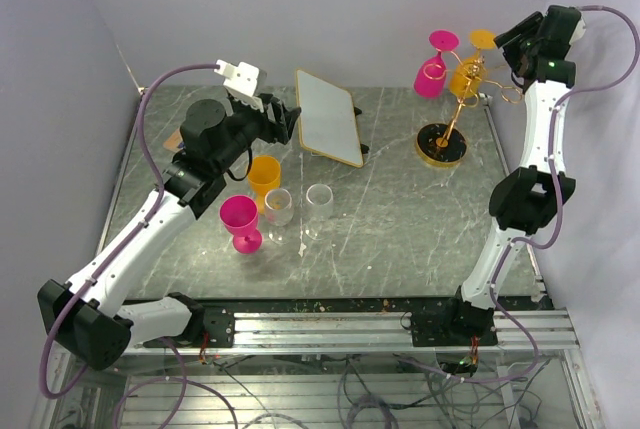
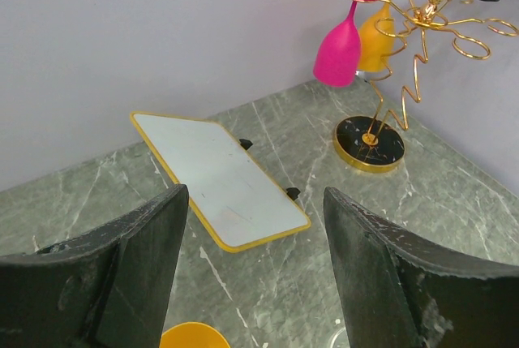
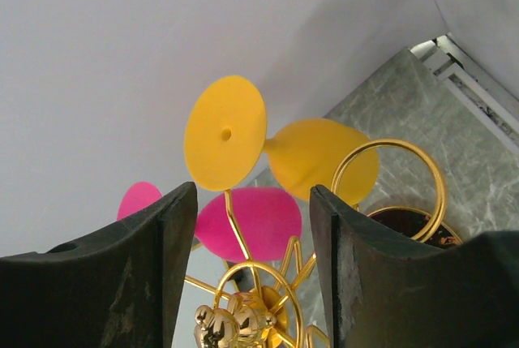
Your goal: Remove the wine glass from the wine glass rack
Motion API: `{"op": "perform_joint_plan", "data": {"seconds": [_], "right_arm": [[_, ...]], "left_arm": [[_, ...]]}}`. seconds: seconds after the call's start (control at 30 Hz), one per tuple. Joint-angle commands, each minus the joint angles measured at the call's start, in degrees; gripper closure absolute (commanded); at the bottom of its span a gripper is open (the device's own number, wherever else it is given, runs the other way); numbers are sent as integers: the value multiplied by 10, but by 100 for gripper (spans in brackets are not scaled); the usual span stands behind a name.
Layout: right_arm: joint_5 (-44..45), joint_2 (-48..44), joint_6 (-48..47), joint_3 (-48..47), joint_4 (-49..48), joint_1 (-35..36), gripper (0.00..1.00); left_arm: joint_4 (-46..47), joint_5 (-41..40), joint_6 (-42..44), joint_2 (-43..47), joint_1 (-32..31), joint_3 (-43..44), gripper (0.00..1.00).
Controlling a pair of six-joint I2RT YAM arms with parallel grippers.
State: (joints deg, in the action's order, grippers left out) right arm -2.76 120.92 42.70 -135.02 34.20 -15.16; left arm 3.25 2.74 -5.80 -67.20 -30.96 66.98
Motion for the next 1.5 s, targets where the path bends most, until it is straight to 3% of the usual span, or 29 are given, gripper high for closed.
{"op": "perform_joint_plan", "data": {"seconds": [0.0, 0.27, 0.7, 1.23, 1.47], "right_arm": [[16, -9, -4, -19, 5, 1, 41], [7, -25, 2, -8, -7, 2, 42], [-34, 30, 76, -46, -6, 5, 57], [13, 59, 149, -55, -15, 18, 57], [25, 72, 176, -65, -12, 26, 61]], "left_arm": [[27, 8, 3, -3, -4, 1, 22], [27, 15, -3, -5, -4, 3, 23], [26, 13, -5, -7, -4, 3, 23], [24, 10, -6, -6, -7, 4, 23], [22, 6, -4, -3, -8, 5, 23]]}}
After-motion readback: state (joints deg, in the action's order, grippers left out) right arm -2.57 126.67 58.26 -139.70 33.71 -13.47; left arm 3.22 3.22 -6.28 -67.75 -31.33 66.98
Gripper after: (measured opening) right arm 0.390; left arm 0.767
